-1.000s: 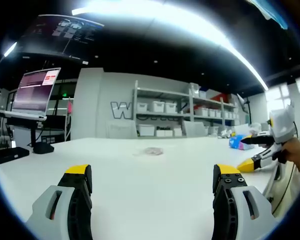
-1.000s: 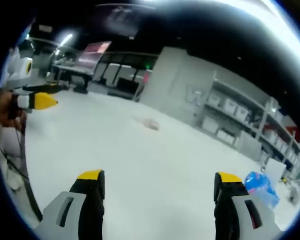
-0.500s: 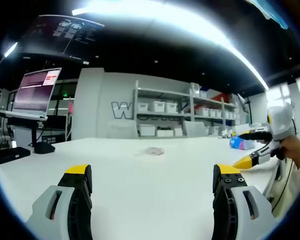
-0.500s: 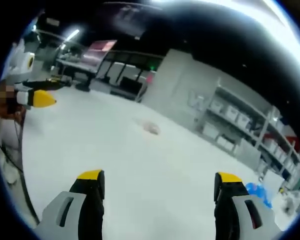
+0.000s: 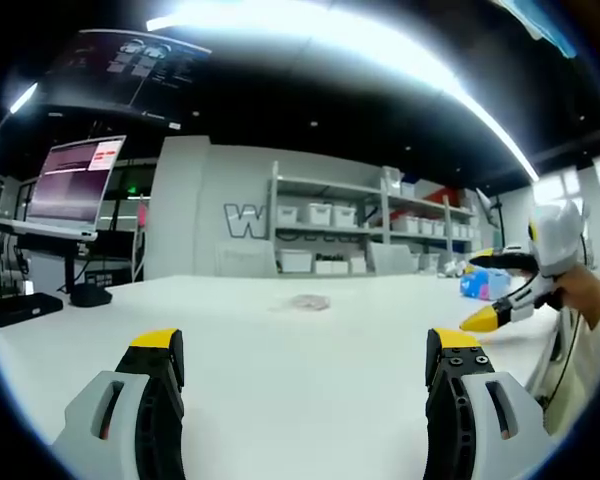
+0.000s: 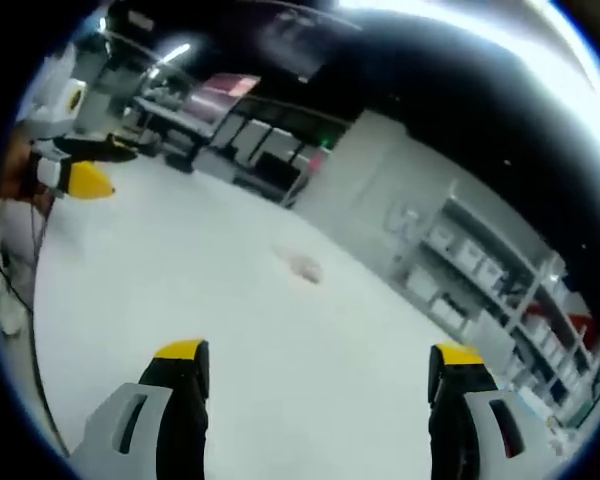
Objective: Open the resealable bag by pulling the two sides of the seal apart until the entire bag opening is separated and visibly accessible.
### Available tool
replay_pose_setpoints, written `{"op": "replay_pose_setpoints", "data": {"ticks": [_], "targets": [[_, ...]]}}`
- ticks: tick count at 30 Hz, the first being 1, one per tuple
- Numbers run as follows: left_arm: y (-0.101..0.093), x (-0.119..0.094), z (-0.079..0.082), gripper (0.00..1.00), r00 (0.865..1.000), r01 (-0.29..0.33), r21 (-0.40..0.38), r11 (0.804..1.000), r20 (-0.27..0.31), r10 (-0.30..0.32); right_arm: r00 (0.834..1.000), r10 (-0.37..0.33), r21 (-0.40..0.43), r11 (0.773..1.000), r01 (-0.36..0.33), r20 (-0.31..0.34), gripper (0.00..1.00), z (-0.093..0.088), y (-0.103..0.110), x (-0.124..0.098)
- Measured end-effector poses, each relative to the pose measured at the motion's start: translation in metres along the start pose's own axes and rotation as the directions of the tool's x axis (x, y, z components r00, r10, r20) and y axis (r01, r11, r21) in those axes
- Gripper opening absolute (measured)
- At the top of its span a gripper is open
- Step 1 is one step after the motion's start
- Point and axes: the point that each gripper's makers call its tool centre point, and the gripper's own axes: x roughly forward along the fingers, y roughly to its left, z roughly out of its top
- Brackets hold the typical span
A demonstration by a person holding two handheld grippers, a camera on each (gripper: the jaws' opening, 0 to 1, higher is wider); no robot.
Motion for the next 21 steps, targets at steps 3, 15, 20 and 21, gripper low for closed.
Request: {"op": "replay_pose_setpoints", "data": {"ticks": [3,15,20,21], "targets": [[0.0,0.001,0.0,1.0,1.0,0.0,0.0,1.0,0.001,0.0,1.0,0.017,-0.036,0.999,-0.018,-0.004,0.92,0.002,0.0,0.003],[0.0,0.005,0.003,1.0,1.0,0.005,0.003,1.0,0.005,-0.005,0.999,0.037,-0.1,0.994,-0.037,-0.009,0.91,0.006,-0.005,0.013],[0.001,0.006,0.004,1.0,1.0,0.005,0.004,1.0,0.005,-0.005,0.999,0.044,-0.115,0.992,-0.045,-0.01,0.9,0.007,-0.006,0.017],[0.001,0.006,0.004,1.0,1.0,0.005,0.004,1.0,0.005,-0.005,0.999,0.045,-0.116,0.992,-0.045,-0.01,0.9,0.008,-0.007,0.018]]}}
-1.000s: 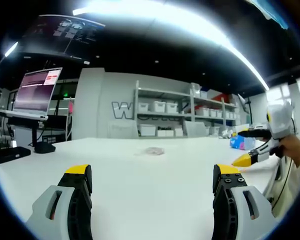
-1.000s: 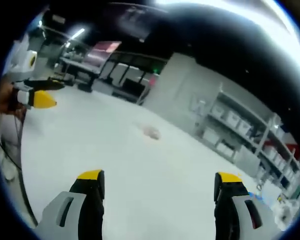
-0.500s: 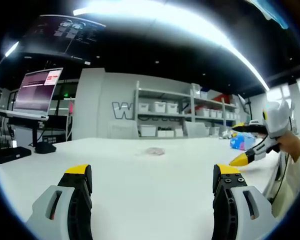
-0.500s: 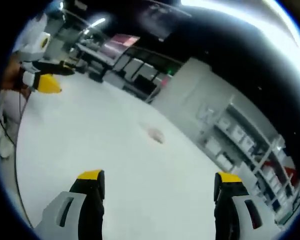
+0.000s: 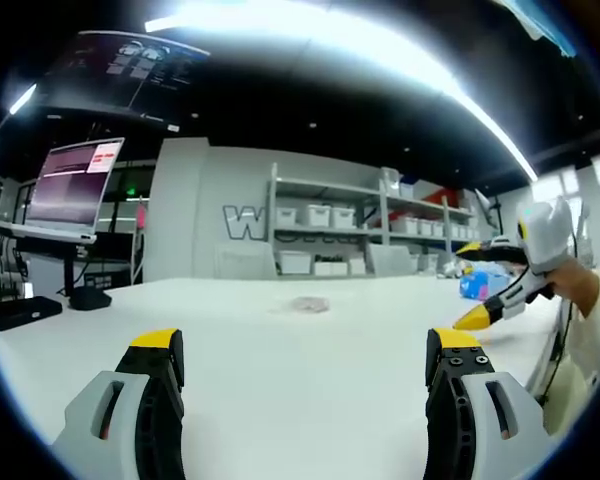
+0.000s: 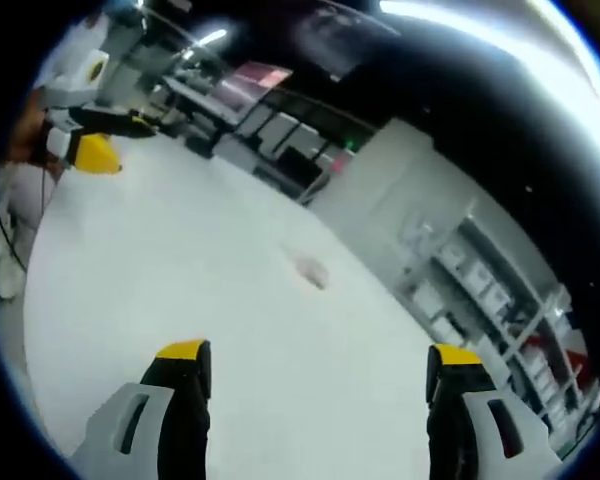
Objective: Open the resealable bag by pulling the two sides of the seal apart until the entire bag opening is separated and visibly accessible.
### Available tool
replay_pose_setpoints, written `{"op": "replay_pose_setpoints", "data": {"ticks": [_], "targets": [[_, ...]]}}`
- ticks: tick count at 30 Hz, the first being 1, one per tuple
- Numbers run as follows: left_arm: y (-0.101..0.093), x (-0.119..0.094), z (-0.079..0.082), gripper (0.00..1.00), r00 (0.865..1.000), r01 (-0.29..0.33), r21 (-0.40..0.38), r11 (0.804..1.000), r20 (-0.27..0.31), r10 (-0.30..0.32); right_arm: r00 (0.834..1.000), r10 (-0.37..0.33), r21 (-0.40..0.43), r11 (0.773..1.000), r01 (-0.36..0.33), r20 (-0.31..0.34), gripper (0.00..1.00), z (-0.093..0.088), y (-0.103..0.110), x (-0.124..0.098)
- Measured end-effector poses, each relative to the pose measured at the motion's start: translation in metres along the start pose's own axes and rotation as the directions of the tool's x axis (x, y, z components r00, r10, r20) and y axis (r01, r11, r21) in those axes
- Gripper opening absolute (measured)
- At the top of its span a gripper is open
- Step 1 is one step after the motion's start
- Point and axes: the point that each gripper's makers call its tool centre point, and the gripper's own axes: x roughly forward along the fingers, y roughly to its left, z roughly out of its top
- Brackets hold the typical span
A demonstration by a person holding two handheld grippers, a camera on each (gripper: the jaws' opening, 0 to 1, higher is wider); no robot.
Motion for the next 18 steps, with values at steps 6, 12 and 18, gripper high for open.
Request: {"op": "replay_pose_setpoints", "data": {"ticks": [6,12,18], "targets": [[-0.0003,0.0003,0.0009,1.0,1.0,0.002,0.001,1.0,0.003,-0.002,1.0,0.005,-0.001,1.0,-0.005,0.004,0.9,0.0018,0.0014,0.0024],[0.001,-0.0007,0.0011,1.0,1.0,-0.002,0.002,1.0,0.003,0.002,1.0,0.01,0.003,1.0,-0.01,0.001,0.9,-0.0001,0.0033,0.0027],[-0.0009,-0.0004,0.0001,1.0,1.0,0.003,0.002,1.0,0.002,-0.003,1.0,0.0,0.027,1.0,-0.001,0.017,0.89,0.0022,-0.0014,0.0064]]}}
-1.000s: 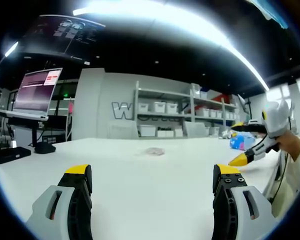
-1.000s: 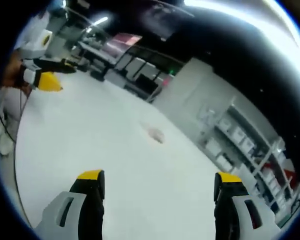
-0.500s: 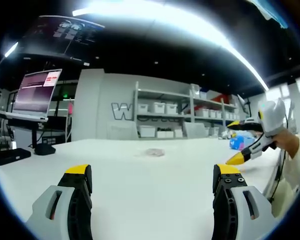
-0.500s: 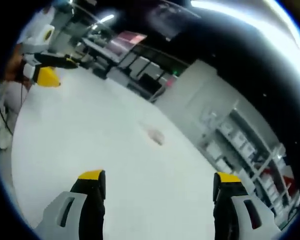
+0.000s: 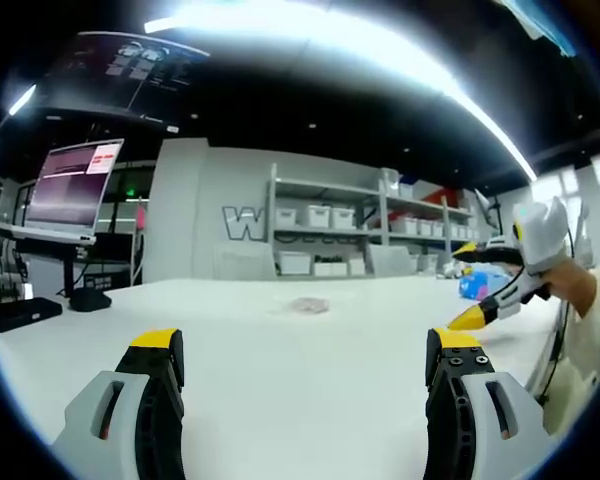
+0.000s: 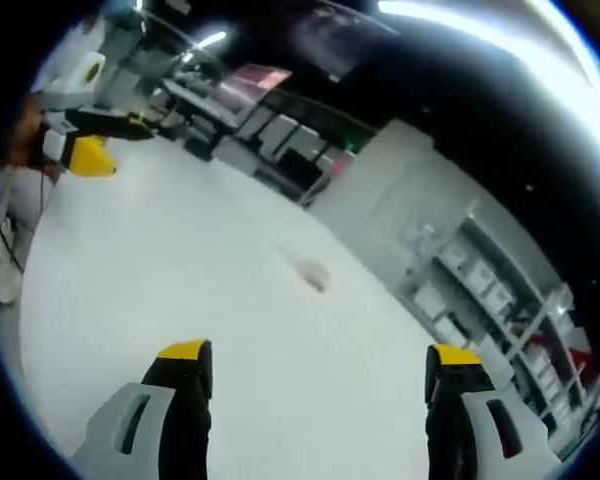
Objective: Open the resealable bag by pulling the two sides of the seal apart until the entire bag opening is separated and visibly accessible.
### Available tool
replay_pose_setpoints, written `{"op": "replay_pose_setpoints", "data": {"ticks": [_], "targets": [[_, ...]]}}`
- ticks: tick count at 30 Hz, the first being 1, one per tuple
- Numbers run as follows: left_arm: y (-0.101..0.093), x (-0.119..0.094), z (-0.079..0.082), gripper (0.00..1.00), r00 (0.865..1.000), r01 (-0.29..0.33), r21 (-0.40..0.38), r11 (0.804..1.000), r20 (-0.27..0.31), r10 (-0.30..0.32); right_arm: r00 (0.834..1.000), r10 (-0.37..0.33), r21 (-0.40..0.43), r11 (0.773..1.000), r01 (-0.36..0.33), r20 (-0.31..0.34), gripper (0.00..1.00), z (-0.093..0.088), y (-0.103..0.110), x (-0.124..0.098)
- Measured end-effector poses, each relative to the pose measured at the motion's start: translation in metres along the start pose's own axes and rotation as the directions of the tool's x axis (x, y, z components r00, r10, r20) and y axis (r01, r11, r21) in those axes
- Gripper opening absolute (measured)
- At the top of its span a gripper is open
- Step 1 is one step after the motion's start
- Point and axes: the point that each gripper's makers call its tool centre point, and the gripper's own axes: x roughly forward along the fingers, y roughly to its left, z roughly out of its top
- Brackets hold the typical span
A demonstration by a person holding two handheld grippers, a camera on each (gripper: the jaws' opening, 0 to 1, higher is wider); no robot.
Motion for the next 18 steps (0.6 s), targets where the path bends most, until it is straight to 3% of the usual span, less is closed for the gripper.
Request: {"op": "replay_pose_setpoints", "data": {"ticks": [7,18], "targets": [[0.001,-0.001,0.0,1.0,1.0,-0.003,0.003,1.0,0.0,0.003,0.998,0.028,0.141,0.989,-0.035,0.058,0.87,0.008,-0.002,0.007],[0.001,-0.003,-0.001,1.0,1.0,-0.004,0.003,1.0,-0.001,0.004,0.997,0.062,0.12,0.991,-0.066,0.036,0.87,0.013,0.0,0.008]]}}
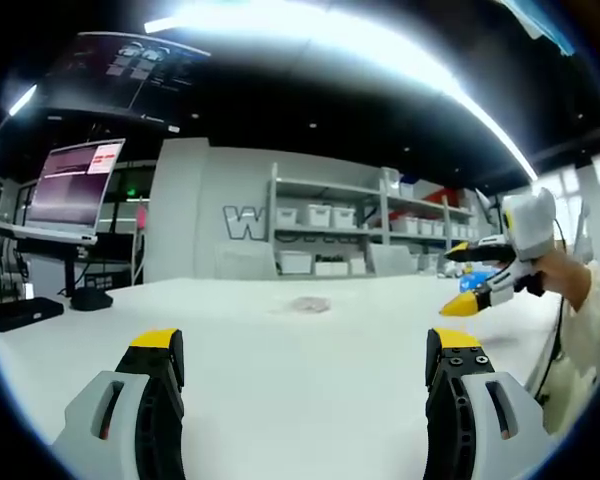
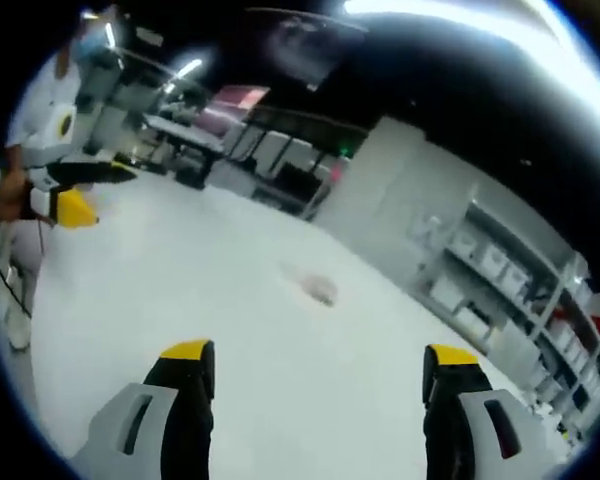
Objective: Open the resealable bag by pulling the two sides of the seal apart until the entire bag opening is separated and visibly accessible.
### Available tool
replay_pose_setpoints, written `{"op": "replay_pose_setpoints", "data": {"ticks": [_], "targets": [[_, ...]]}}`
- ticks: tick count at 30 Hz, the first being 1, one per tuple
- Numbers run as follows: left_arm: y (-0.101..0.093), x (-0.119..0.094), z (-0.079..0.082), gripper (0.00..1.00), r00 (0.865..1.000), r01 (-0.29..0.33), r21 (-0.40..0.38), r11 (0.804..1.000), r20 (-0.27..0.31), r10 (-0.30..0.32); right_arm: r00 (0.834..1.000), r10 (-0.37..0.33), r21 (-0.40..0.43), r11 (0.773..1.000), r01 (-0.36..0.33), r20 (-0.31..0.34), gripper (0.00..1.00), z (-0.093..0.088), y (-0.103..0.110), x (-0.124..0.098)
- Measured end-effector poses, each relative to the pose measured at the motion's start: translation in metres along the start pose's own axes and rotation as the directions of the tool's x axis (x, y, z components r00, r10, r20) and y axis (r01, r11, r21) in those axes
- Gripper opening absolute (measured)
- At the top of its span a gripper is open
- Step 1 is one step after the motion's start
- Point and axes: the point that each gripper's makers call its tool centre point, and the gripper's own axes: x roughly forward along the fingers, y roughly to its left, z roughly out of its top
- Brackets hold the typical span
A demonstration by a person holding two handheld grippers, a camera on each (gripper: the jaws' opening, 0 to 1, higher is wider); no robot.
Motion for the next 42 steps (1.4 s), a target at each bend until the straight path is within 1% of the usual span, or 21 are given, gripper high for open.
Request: {"op": "replay_pose_setpoints", "data": {"ticks": [6,12,16,20,23,26,29,33,36,40,42], "targets": [[0.002,-0.001,0.0,1.0,1.0,-0.005,-0.004,1.0,0.002,0.005,1.0,0.02,-0.041,0.999,-0.021,-0.023,0.86,0.002,0.001,0.003],[0.002,-0.002,0.0,1.0,1.0,-0.006,-0.004,1.0,0.001,0.006,0.996,0.058,-0.055,0.997,-0.061,-0.061,0.86,-0.002,0.002,0.01],[0.003,-0.002,0.0,1.0,1.0,-0.008,-0.006,1.0,0.002,0.008,0.995,0.08,-0.04,0.996,-0.082,-0.058,0.86,0.0,0.003,0.012],[0.004,-0.003,-0.001,1.0,1.0,-0.009,-0.009,1.0,0.0,0.009,0.995,0.079,-0.046,0.996,-0.082,-0.055,0.85,0.002,0.002,0.013],[0.004,-0.003,-0.001,1.0,1.0,-0.008,-0.008,1.0,0.0,0.008,0.995,0.084,-0.034,0.996,-0.086,-0.052,0.85,0.003,0.003,0.015],[0.003,-0.003,-0.001,1.0,1.0,-0.007,-0.008,1.0,0.001,0.007,0.995,0.09,-0.017,0.996,-0.091,-0.042,0.85,0.005,0.003,0.017],[0.004,-0.003,-0.001,1.0,1.0,-0.01,-0.009,1.0,0.001,0.01,0.994,0.111,0.03,0.993,-0.111,-0.011,0.85,0.012,0.004,0.02],[0.002,-0.003,0.0,1.0,1.0,-0.006,-0.007,1.0,0.003,0.006,0.99,0.139,0.104,0.985,-0.14,0.023,0.85,0.019,0.004,0.025],[0.001,-0.003,0.001,1.0,1.0,-0.003,-0.007,1.0,0.004,0.003,0.989,0.143,0.141,0.979,-0.146,0.035,0.85,0.021,0.0,0.031],[0.0,-0.003,0.003,1.0,1.0,0.0,-0.007,1.0,0.009,0.0,0.987,0.149,0.203,0.966,-0.157,0.056,0.91,0.023,-0.001,0.038],[0.0,-0.003,0.004,1.0,1.0,-0.001,-0.005,1.0,0.011,0.001,0.986,0.158,0.221,0.961,-0.168,0.06,0.9,0.024,0.0,0.041]]}}
